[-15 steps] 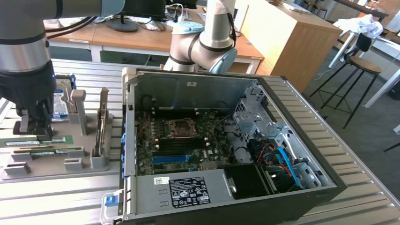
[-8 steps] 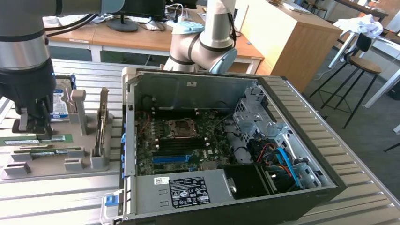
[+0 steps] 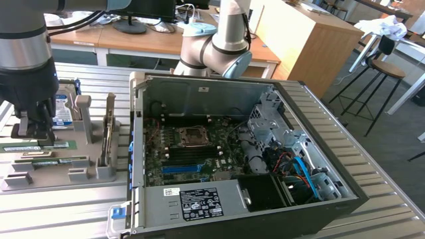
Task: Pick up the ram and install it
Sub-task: 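Pick up the ram and move it above insertion slot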
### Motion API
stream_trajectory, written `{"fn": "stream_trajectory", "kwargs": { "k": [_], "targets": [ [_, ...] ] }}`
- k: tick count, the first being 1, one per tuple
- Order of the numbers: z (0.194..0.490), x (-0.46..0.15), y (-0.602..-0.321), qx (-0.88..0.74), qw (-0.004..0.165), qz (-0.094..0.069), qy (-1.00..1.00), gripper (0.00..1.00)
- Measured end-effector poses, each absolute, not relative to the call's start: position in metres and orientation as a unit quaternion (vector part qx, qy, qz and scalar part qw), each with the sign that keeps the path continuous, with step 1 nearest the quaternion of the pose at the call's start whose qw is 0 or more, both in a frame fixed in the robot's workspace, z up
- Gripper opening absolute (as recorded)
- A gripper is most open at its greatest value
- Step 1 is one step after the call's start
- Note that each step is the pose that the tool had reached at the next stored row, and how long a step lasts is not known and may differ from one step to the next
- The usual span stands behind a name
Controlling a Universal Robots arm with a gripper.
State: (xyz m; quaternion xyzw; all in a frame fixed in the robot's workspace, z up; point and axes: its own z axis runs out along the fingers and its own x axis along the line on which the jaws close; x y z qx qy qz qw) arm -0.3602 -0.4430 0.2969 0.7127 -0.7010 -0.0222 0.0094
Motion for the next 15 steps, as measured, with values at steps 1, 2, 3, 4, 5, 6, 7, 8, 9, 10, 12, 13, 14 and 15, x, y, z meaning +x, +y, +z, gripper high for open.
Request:
{"fn": "stream_trajectory", "kwargs": {
  "k": [1,2,3,4,5,6,7,8,9,10,12,13,14,15],
  "targets": [
    [0.2974,-0.3602,-0.443,0.713,0.009,-0.022,-0.701,0.11],
    [0.2979,-0.3602,-0.443,0.713,0.009,-0.022,-0.701,0.11],
    [0.2983,-0.3602,-0.443,0.713,0.009,-0.022,-0.701,0.11],
    [0.2987,-0.3602,-0.443,0.713,0.009,-0.022,-0.701,0.11],
    [0.2991,-0.3602,-0.443,0.713,0.009,-0.022,-0.701,0.11],
    [0.2993,-0.3602,-0.443,0.713,0.009,-0.022,-0.701,0.11],
    [0.2996,-0.3602,-0.443,0.713,0.009,-0.022,-0.701,0.11],
    [0.3,-0.3602,-0.443,0.713,0.009,-0.022,-0.701,0.11],
    [0.3005,-0.3603,-0.443,0.713,0.01,-0.022,-0.701,0.11],
    [0.3012,-0.3602,-0.443,0.713,0.01,-0.022,-0.701,0.11],
    [0.3025,-0.3602,-0.443,0.713,0.01,-0.022,-0.701,0.11],
    [0.3033,-0.3602,-0.443,0.713,0.01,-0.022,-0.701,0.11],
    [0.304,-0.3602,-0.443,0.713,0.01,-0.022,-0.701,0.11],
    [0.3045,-0.3602,-0.443,0.713,0.01,-0.022,-0.701,0.11]
  ]
}}
